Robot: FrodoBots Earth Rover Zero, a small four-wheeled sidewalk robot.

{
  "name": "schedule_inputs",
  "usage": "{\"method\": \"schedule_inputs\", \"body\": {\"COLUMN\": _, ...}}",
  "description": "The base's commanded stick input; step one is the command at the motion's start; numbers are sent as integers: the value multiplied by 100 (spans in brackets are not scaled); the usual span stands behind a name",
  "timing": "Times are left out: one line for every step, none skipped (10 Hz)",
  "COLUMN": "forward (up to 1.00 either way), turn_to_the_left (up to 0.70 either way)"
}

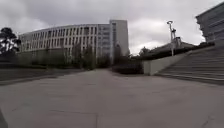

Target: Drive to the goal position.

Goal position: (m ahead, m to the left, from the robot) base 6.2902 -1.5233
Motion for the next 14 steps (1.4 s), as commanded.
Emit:
{"method": "schedule_inputs", "body": {"forward": 100, "turn_to_the_left": 6}}
{"method": "schedule_inputs", "body": {"forward": 100, "turn_to_the_left": 13}}
{"method": "schedule_inputs", "body": {"forward": 100, "turn_to_the_left": 1}}
{"method": "schedule_inputs", "body": {"forward": 100, "turn_to_the_left": -17}}
{"method": "schedule_inputs", "body": {"forward": 100, "turn_to_the_left": -36}}
{"method": "schedule_inputs", "body": {"forward": 100, "turn_to_the_left": -23}}
{"method": "schedule_inputs", "body": {"forward": 100, "turn_to_the_left": 4}}
{"method": "schedule_inputs", "body": {"forward": 100, "turn_to_the_left": 2}}
{"method": "schedule_inputs", "body": {"forward": 100, "turn_to_the_left": 1}}
{"method": "schedule_inputs", "body": {"forward": 100, "turn_to_the_left": 11}}
{"method": "schedule_inputs", "body": {"forward": 100, "turn_to_the_left": -32}}
{"method": "schedule_inputs", "body": {"forward": 100, "turn_to_the_left": -40}}
{"method": "schedule_inputs", "body": {"forward": 100, "turn_to_the_left": -29}}
{"method": "schedule_inputs", "body": {"forward": 100, "turn_to_the_left": 10}}
